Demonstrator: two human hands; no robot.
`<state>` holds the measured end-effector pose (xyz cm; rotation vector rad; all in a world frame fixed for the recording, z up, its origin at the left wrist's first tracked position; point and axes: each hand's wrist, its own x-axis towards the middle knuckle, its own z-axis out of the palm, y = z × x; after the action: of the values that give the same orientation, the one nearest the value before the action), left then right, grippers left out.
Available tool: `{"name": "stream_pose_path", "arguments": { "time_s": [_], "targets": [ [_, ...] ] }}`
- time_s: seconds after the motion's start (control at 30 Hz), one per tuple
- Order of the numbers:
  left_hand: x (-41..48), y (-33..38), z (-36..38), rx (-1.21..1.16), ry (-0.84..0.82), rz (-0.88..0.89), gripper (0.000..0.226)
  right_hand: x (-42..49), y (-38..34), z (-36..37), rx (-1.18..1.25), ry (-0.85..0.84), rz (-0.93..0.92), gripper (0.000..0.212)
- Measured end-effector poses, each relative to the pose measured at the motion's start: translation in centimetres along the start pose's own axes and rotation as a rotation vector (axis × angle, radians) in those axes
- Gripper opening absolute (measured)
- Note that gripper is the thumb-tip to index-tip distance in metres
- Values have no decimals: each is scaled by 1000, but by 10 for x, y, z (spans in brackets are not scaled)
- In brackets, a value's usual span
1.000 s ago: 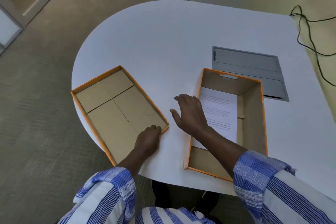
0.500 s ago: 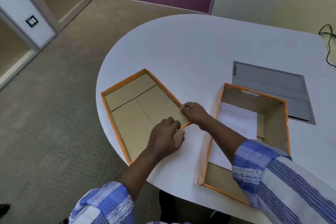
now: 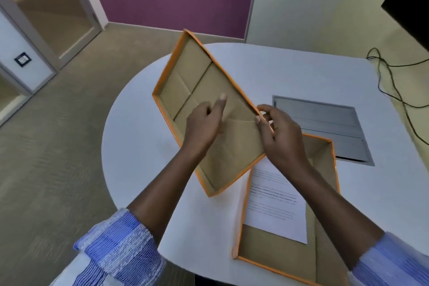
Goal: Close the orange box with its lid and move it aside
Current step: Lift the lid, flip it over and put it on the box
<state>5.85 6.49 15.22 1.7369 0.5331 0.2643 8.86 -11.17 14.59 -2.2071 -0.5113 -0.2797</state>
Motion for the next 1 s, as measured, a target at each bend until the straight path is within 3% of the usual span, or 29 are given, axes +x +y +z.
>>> {"name": "stream_pose_path", "arguments": {
  "time_s": [0.07,0.2,0.33,0.4,0.53,0.67,0.77,0.83,0.9,1.0],
  "targets": [
    [-3,41,24,-99,-37,33,77,0,-10,-23,-34,97,-104,32],
    [-17,92,61,-213,-42,101,51,-5,-11,-67,-124,202,-228,34],
    [-35,109,94,-267,-98,198,35,-20,6,-104,-135,166,-245,40],
    [-44,113,109,-296,-134,233,33,-30,18,-124,-7,119,-210,49],
    [-58,116,126,-391,-223,278,21,-35,47,-151,450,80,66,58],
    [-67,117,137,-617,-312,186,21,-33,105,-165,365,113,646,56],
    [-68,102,138,-800,-437,13,11,-41,136,-173,640,-62,981,61],
    [-66,81,135,-862,-554,-96,24,-51,148,-175,747,-134,1021,55],
    [-63,59,131,-890,-579,-165,23,-63,161,-173,736,-70,1061,53],
    [-62,20,126,-596,-413,-251,26,-84,174,-165,609,48,1053,48]
  ]
}}
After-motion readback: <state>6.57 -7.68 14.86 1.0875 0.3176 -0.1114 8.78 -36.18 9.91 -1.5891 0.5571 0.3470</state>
